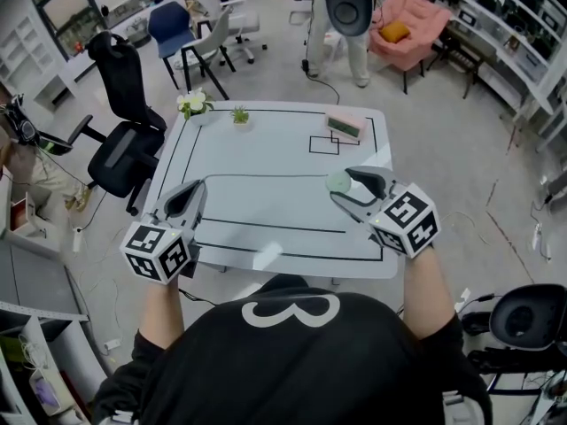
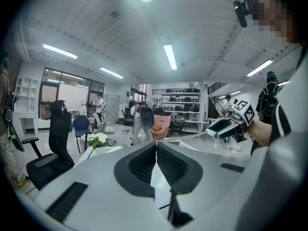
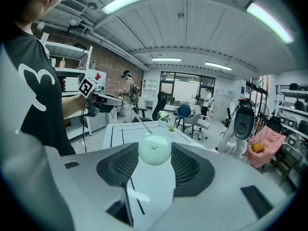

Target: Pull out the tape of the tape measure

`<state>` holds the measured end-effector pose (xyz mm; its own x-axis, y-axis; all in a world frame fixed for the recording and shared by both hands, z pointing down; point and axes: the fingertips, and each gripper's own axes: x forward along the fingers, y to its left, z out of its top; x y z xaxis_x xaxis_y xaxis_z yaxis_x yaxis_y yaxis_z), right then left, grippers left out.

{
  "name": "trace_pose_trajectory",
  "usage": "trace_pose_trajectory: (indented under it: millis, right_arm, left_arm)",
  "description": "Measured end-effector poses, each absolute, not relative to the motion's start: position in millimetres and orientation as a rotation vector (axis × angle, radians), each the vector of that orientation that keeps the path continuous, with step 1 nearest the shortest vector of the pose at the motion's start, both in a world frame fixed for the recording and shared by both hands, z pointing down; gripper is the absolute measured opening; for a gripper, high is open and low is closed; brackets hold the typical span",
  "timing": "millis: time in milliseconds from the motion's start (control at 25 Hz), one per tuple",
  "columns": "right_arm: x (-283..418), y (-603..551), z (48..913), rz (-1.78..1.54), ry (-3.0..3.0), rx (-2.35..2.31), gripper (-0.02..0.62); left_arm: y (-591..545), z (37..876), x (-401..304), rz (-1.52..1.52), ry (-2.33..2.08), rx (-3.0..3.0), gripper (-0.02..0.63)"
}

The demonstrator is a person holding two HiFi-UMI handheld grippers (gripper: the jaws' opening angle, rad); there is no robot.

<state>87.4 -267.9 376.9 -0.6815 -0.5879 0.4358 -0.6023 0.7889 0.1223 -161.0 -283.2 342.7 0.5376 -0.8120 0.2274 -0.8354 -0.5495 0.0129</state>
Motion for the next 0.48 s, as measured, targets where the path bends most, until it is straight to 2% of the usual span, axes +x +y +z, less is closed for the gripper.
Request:
trace_pose_trajectory:
  millis: [480]
  right_arm:
    - [76.2,-297.1,406.5,0.102,-2.486,0.848,0.221]
  left_arm:
    - [-318.6,381.5,-168.7,0.353,-1.423,2.558,0.006]
